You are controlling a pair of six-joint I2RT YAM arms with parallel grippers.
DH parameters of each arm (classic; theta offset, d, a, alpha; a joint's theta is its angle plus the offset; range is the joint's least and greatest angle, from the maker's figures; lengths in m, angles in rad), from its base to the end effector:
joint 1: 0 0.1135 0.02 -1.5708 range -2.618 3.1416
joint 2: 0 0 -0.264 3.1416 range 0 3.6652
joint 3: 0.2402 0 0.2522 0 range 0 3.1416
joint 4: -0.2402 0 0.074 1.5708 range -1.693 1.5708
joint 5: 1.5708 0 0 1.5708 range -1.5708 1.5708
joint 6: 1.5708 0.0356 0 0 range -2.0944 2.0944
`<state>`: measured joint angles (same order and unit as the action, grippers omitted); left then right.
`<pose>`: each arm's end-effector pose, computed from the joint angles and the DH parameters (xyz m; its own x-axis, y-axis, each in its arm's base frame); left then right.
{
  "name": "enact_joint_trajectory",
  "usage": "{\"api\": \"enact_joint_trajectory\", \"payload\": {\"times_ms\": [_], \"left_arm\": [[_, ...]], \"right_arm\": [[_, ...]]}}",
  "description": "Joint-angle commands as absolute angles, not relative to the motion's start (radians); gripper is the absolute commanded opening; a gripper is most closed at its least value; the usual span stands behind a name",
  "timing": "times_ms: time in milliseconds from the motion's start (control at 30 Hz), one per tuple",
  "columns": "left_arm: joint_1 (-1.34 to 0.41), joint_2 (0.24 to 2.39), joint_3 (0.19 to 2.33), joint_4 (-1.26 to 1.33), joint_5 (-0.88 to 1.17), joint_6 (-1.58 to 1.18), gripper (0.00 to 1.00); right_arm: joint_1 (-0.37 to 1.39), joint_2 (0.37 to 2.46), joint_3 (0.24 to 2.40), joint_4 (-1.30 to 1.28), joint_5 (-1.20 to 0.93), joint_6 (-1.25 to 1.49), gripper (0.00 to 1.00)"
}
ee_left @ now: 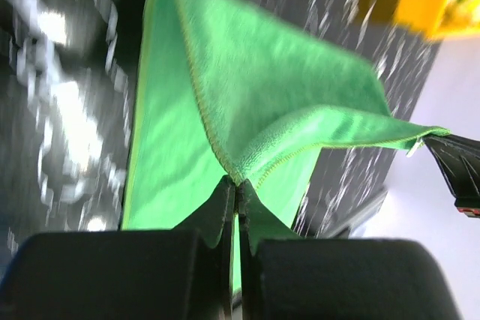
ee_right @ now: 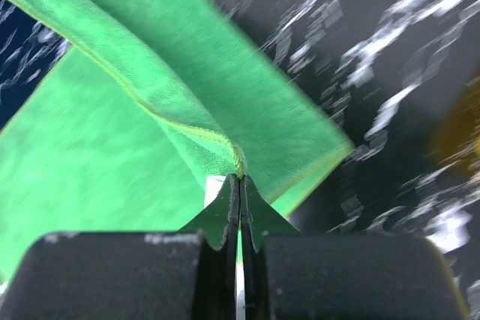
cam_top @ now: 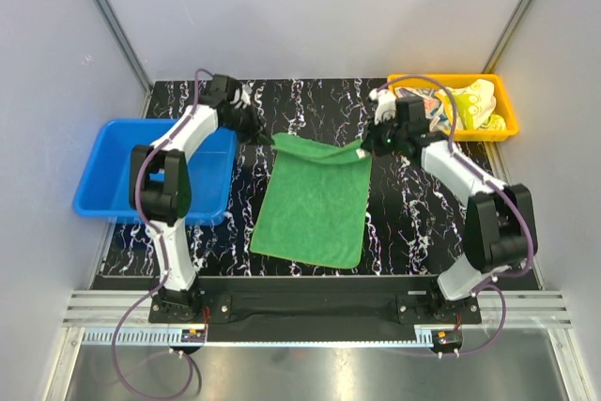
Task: Fold and stack the towels
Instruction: Fold the towel
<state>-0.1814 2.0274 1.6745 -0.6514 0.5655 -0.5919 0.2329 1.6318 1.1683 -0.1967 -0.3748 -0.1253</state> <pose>0.4321 -0.0987 0.2343 -0.9316 -0.3081 -0.1931 -0.1019 0.7311 -0.6747 0.3537 0.0973 0.2555 -0.5300 -0.2452 -0.8117 -0.5668 0.8145 0.1240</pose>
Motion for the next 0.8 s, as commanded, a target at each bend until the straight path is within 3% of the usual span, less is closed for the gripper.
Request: {"api": "enact_joint_trajectory", "payload": {"times_ms": [0, 400, 767], "left_arm": [[-0.176, 1.887, 1.568, -0.71, 0.58, -0.506, 0.0], [-0.21, 1.645, 1.249, -0.782, 0.512, -0.399, 0.0], [-0.293, 1.562, 1.103, -0.776, 0.436, -0.396, 0.0]], "right_arm": [[0.297, 1.523, 1.115, -0.276, -0.328, -0.02, 0.0], [0.37, 1.246, 0.858, -0.435, -0.194, 0.194, 0.0], [0.391, 1.086, 0.716, -0.437, -0.262, 0.411, 0.0]]}}
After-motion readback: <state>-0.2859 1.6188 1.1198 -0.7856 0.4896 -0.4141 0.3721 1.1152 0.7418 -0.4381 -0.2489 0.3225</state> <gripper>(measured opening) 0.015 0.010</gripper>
